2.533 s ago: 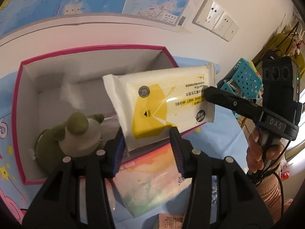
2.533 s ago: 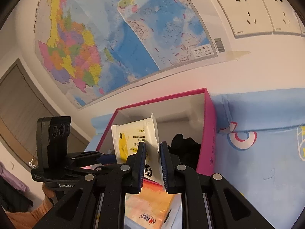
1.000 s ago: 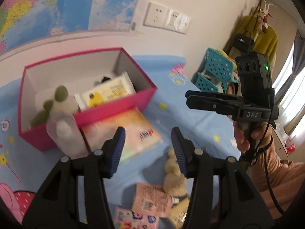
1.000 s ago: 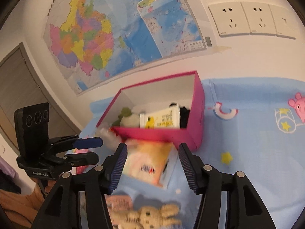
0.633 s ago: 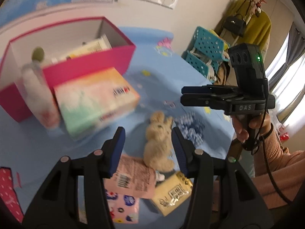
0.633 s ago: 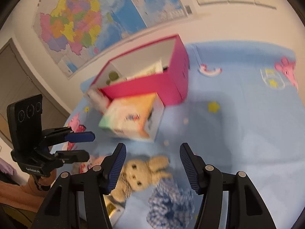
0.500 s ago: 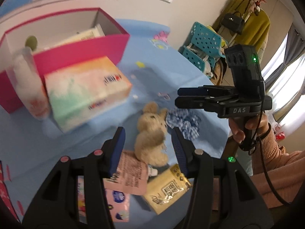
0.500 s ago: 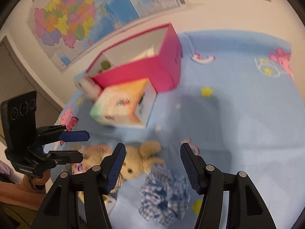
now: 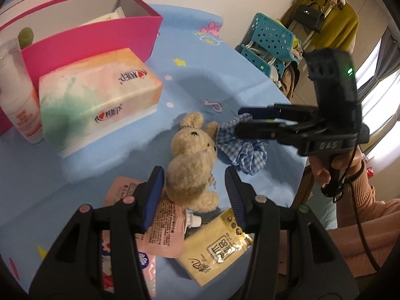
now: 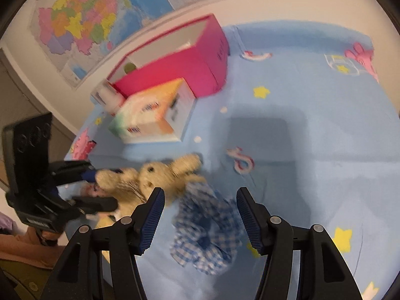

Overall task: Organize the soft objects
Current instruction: 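Move the left gripper down to the beige teddy bear on the sheet, then close the left gripper on the teddy bear and lift it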

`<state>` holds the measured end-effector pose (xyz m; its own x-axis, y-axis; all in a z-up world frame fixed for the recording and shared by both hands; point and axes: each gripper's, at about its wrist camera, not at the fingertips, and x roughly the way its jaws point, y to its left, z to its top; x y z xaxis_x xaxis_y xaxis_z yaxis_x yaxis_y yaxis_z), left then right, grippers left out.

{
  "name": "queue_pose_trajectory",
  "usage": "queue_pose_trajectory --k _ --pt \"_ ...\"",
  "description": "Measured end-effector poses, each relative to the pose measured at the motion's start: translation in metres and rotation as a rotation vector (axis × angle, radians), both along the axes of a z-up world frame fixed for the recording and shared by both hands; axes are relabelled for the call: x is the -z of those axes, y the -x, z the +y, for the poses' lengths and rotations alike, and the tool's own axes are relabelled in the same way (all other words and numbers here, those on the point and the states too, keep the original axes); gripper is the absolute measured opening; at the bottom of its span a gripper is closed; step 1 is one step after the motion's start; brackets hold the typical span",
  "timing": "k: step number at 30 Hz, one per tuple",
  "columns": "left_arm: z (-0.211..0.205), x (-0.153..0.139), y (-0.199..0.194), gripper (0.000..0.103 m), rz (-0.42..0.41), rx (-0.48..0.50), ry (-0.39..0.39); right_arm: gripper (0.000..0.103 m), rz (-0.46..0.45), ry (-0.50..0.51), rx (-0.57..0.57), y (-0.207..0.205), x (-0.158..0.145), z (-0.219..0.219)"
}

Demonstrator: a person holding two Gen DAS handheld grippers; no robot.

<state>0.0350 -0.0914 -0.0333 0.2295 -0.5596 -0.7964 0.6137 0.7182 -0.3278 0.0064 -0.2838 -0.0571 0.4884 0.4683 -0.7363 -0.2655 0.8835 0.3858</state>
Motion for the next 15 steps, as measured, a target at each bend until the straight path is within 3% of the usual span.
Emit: queue_pose_trajectory --k 5,12,15 --pt "0.001 0.007 -0.005 0.052 0.015 -0.024 -0.017 0.061 -0.003 -0.004 -0.079 -0.022 0.001 0.023" --pt "0.012 0.011 -0.008 0.040 0.037 -0.063 -0.010 0.060 0.077 -0.088 -0.123 -0.055 0.025 0.029" --pt "0.015 0.011 -0.009 0.034 0.048 -0.060 0.008 0.043 0.094 -0.156 -0.152 -0.056 0.029 0.026"
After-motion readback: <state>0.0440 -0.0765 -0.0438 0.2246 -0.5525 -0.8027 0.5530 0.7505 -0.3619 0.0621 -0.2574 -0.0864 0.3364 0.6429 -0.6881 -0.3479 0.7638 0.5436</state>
